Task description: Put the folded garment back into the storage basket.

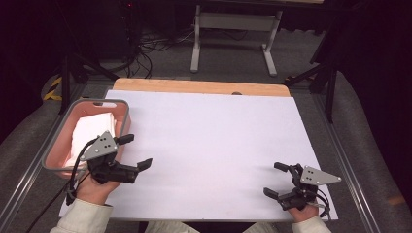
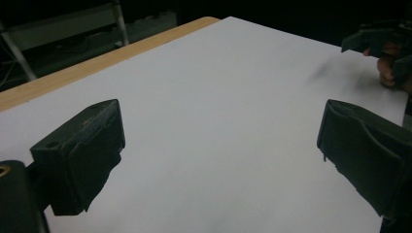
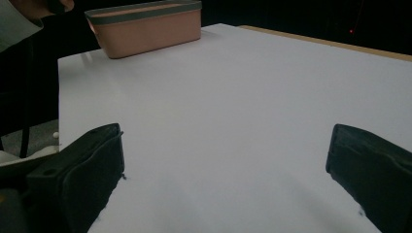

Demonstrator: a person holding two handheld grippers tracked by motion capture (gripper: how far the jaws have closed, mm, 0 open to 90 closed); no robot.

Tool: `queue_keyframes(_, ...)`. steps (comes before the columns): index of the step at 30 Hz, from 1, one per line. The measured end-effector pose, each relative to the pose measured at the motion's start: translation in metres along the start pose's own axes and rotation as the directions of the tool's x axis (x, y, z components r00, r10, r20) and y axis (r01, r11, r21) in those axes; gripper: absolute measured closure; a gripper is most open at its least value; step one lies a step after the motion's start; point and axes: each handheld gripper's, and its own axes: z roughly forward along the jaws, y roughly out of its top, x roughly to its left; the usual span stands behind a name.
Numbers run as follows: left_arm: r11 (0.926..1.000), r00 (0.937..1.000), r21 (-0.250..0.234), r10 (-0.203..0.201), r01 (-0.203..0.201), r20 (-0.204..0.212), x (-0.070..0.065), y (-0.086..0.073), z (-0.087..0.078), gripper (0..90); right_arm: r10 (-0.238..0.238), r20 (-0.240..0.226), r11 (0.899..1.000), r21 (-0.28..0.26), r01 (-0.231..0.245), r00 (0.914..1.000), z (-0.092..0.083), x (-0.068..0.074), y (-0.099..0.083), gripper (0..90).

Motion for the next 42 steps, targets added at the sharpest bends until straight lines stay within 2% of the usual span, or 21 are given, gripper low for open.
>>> queue_keyframes(3,0.9998,0.9998,-0.022,0.000,0.001,0.019,-0.005,-0.010,0.006,4.1,0.000,0.000,1.000,0.000,0.000,1.0000,0.000,0.000,0.000,0.9)
queue_keyframes(6,0.9986,0.9988,-0.049,-0.018,0.020,0.045,-0.008,-0.020,0.012,4.1,0.000,-0.001,1.000,0.000,0.000,1.0000,0.000,0.000,0.000,0.9)
queue_keyframes(12,0.9977,0.9972,-0.060,-0.026,0.030,0.070,-0.012,-0.034,0.020,4.2,0.000,-0.001,1.000,0.001,0.000,1.0000,0.000,0.000,0.000,0.9)
queue_keyframes(13,0.9967,0.9958,-0.068,-0.039,0.045,0.082,-0.012,-0.038,0.023,4.2,0.000,-0.002,1.000,0.001,0.000,1.0000,0.001,0.000,0.000,0.9)
queue_keyframes(18,0.9935,0.9923,-0.095,-0.052,0.063,0.112,-0.014,-0.051,0.032,4.3,0.001,-0.004,1.000,0.001,-0.001,1.0000,0.001,0.000,0.000,0.9)
queue_keyframes(24,0.9969,0.9918,-0.062,-0.040,0.048,0.121,-0.016,-0.060,0.042,4.2,0.000,-0.004,1.000,0.002,0.000,1.0000,0.001,0.000,0.000,0.9)
queue_keyframes(35,0.9972,0.9890,-0.017,-0.069,0.072,0.130,-0.019,-0.079,0.057,2.9,0.001,-0.005,1.000,0.004,-0.001,1.0000,0.001,0.000,-0.001,0.9)
queue_keyframes(42,0.9994,0.9953,0.017,-0.030,0.029,0.092,-0.024,-0.084,0.066,2.1,0.000,-0.006,1.000,0.013,0.000,1.0000,0.002,0.000,-0.002,0.8)
